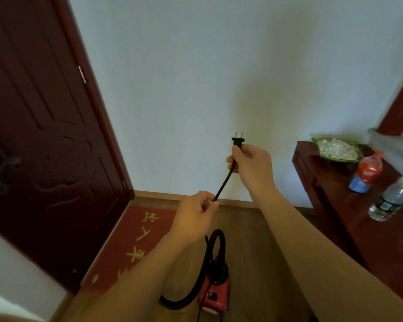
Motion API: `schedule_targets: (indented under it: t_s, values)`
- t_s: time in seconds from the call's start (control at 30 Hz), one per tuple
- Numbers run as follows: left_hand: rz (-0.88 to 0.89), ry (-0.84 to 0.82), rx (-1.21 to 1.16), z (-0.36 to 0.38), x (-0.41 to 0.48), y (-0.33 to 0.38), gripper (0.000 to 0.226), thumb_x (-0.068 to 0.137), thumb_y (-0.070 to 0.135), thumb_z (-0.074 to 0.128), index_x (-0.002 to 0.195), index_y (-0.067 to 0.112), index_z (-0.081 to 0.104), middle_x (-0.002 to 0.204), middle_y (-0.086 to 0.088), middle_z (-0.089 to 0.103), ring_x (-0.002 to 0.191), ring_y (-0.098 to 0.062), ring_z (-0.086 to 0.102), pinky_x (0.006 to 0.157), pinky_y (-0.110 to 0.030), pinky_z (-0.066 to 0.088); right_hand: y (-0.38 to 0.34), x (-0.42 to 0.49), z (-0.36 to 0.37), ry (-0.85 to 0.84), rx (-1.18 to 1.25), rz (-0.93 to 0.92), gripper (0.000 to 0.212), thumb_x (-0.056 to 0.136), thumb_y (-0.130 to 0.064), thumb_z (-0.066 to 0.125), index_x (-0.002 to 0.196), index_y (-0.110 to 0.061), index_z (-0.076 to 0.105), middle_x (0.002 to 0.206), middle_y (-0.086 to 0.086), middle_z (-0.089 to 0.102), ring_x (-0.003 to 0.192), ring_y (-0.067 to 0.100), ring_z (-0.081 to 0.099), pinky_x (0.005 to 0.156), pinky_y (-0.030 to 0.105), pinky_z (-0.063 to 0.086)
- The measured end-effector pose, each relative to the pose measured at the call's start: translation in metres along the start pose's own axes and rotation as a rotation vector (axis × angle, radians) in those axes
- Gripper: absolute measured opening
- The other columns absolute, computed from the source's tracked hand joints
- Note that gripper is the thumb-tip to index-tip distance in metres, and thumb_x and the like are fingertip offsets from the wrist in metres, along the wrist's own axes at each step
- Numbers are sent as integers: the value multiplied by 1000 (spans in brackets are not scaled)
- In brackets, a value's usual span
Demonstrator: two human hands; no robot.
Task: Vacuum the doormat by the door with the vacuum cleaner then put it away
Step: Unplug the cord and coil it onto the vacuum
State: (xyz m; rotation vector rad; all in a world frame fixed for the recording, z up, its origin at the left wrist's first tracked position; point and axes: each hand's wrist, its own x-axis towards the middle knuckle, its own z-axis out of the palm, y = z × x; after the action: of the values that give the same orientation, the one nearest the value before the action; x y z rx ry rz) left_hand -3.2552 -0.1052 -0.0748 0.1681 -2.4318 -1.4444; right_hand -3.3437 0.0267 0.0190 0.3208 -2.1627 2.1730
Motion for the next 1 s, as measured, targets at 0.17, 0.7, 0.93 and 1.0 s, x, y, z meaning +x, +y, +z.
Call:
schedule_targets:
  t_s: [0.17, 0.7, 0.93, 1.0]
  values:
    - [-6, 24, 28, 34, 26, 13, 16, 100, 15, 63, 88, 24, 70, 68, -11, 67, 63, -36, 64, 65, -57, 57, 14, 43, -28, -57, -8, 33, 18, 100, -15, 58, 86, -18, 68, 72, 3, 71, 57, 5, 63, 67, 25, 60]
    - [-90, -52, 4, 17, 109, -68, 15, 92, 50, 57, 96, 42, 68, 73, 9, 70, 65, -18, 70, 66, -51, 62, 71, 125, 39, -49, -110, 116, 14, 101, -18, 59, 91, -19, 69, 74, 3, 72, 64, 12, 66, 67, 25, 58]
    - [-33, -159, -30, -19, 159, -114, 12, 101, 25, 64, 94, 32, 71, 71, 7, 71, 62, -15, 67, 63, -47, 61, 94, 152, 93, 57, -134, 170, 14, 102, -19, 58, 106, -10, 68, 77, 4, 71, 65, 13, 66, 71, 26, 61]
    - [-12, -205, -23, -26, 173, -127, 14, 101, 25, 64, 92, 35, 69, 71, 8, 70, 62, -12, 67, 62, -42, 61, 100, 160, 105, 90, -142, 188, 14, 102, -20, 58, 109, -12, 67, 78, 4, 72, 65, 11, 67, 71, 25, 61]
